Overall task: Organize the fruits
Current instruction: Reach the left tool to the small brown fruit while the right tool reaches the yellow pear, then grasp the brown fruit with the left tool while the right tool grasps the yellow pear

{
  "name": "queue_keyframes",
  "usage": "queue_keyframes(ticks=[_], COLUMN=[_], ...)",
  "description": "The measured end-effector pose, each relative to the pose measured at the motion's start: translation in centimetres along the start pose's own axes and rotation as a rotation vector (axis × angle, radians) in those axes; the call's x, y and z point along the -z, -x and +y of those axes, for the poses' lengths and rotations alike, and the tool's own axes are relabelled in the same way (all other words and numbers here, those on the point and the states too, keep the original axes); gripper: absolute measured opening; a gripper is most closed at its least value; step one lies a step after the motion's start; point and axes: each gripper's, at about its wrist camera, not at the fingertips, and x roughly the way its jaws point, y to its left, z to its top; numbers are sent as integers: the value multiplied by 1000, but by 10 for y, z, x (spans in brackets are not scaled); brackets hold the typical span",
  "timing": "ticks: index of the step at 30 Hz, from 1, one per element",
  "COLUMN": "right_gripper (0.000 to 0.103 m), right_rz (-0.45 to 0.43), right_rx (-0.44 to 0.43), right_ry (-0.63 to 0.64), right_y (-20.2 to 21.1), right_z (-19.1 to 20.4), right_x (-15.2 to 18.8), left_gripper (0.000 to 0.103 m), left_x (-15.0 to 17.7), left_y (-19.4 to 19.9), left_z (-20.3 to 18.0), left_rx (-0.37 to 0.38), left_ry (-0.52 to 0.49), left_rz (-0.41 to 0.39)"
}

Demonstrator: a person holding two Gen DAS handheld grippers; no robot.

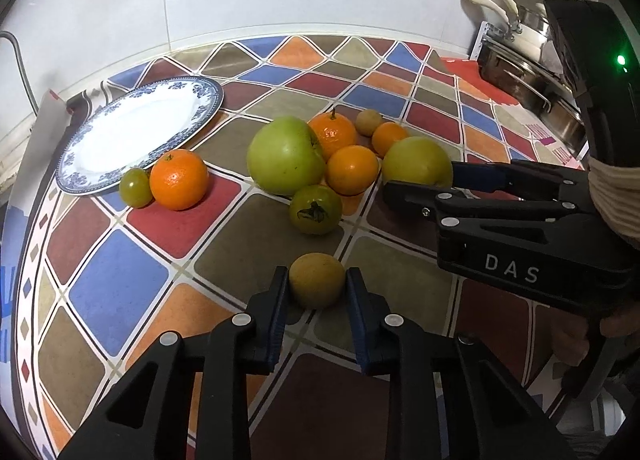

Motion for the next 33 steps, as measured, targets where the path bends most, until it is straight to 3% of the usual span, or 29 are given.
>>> queue_keyframes(ticks=[7, 15, 24, 33], right_gripper=[50, 50, 50, 50], right_rz=[-5, -68, -159, -199], right_rx=[13, 14, -24, -72], right_ry=[-19, -12, 37, 86], right_y=[7, 37, 56, 43], right_z=[2, 16, 44, 77], right_x=[4, -2, -38, -79], left_gripper=[28, 28, 28, 28], left_x=[-3, -15, -40, -65], left_y=[16, 49, 80, 90], left_z=[5, 19, 46, 86], left_rx=[-36, -62, -131, -204], left_ry=[-15, 2, -5, -16], left_rz=[-49, -131, -233, -282])
